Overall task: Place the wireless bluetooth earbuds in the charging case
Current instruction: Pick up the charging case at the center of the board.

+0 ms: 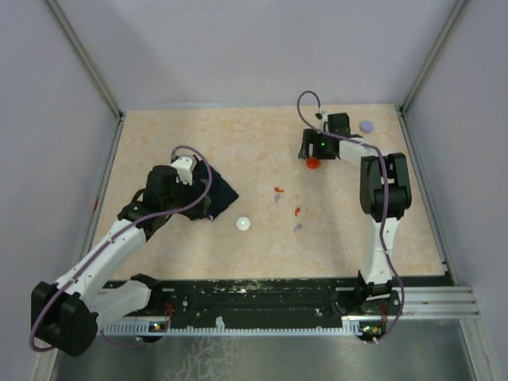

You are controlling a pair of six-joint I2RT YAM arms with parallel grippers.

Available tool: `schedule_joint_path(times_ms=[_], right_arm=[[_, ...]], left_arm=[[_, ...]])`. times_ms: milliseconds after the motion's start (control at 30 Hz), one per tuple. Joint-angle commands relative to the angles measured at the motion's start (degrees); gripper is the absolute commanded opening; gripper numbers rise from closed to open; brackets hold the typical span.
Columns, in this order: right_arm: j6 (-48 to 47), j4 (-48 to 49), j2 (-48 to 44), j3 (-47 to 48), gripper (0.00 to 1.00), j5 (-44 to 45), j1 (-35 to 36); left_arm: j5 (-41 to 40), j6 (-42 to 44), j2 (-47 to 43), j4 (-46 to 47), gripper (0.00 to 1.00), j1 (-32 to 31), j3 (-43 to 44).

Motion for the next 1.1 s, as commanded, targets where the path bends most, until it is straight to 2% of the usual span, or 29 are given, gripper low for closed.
schedule_joint_path(times_ms=[0, 333, 500, 733, 933, 1067], right_arm=[[-0.65, -1.89, -5.07, -3.18, 0.75, 0.94, -0.32], [-2.29, -1.77, -7.61, -8.2, 0.73, -0.67, 0.36], [-4.27, -2.77, -8.16, -8.63, 0.73, 7.06, 2.19], [-8.97, -7.78, -5.29, -3.57, 0.7, 17.29, 4.97], [-12.4, -10.57, -3.63, -0.93, 0.63, 18.75, 6.24], [-14.48, -13.2, -1.89, 1.76, 0.62, 19.2, 6.92]], left_arm=[[1.42, 0.91, -0.51, 1.32, 1.0, 0.45, -0.45], [1.69, 1.0, -0.51, 1.31, 1.0, 0.6, -0.56], [1.76, 0.93, -0.58, 1.29, 1.0, 0.55, -0.54], [1.94, 0.93, -0.52, 1.34, 1.0, 0.58, -0.54], [2.12, 0.87, -0.51, 1.34, 1.0, 0.55, -0.55], [2.17, 0.89, -0.43, 1.25, 1.0, 0.6, -0.52]])
